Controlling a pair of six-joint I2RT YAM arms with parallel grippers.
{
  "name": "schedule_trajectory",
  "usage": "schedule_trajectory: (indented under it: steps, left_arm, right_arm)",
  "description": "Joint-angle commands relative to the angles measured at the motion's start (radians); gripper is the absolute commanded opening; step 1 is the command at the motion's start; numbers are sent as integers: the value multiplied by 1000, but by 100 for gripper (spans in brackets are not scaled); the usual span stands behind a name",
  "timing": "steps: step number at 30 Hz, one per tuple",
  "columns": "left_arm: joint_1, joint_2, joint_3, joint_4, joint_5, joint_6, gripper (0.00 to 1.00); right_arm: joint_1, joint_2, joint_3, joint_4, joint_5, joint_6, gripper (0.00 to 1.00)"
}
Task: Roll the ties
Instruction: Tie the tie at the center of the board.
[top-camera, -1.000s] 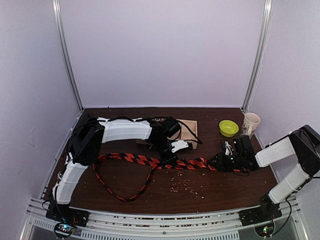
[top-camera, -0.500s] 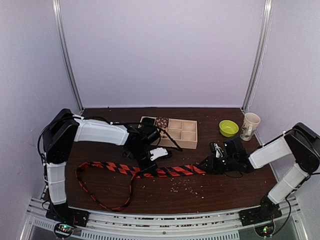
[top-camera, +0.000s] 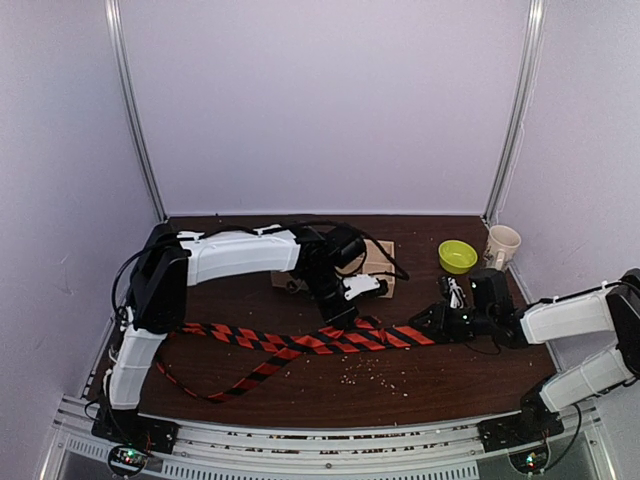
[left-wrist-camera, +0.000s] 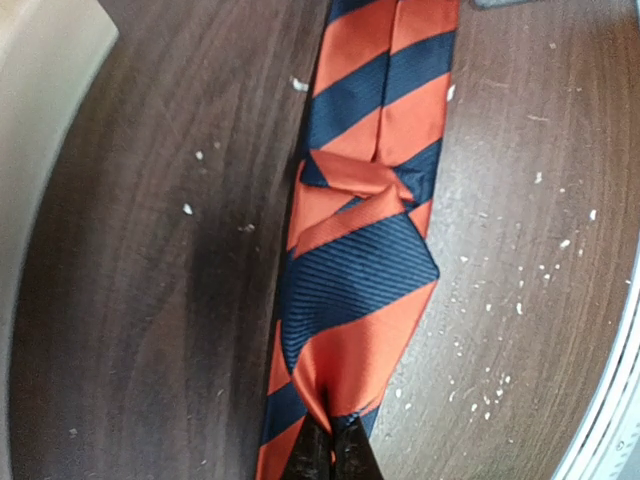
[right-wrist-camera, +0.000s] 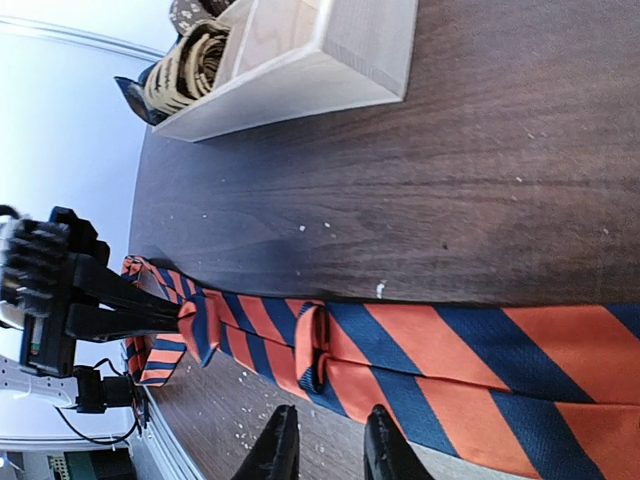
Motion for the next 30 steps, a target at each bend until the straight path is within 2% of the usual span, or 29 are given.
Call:
schedule_trajectory:
  steps: [1,8,22,30]
  left_arm:
    - [6,75,79,-110,51,-55,0]
    - [0,155,156,-188,49,-74,0]
    - [-15,248,283,-223,62,-94,0]
    - [-24,248,296,-258,25,-77,0]
  right_arm:
    - [-9,1,-23,-13,10,-5,23]
    - [-9,46,-29,28,4,2,22]
    - [-9,140,-37,39,21,-7,19]
    - [-9,149,-40,38,24,-8,18]
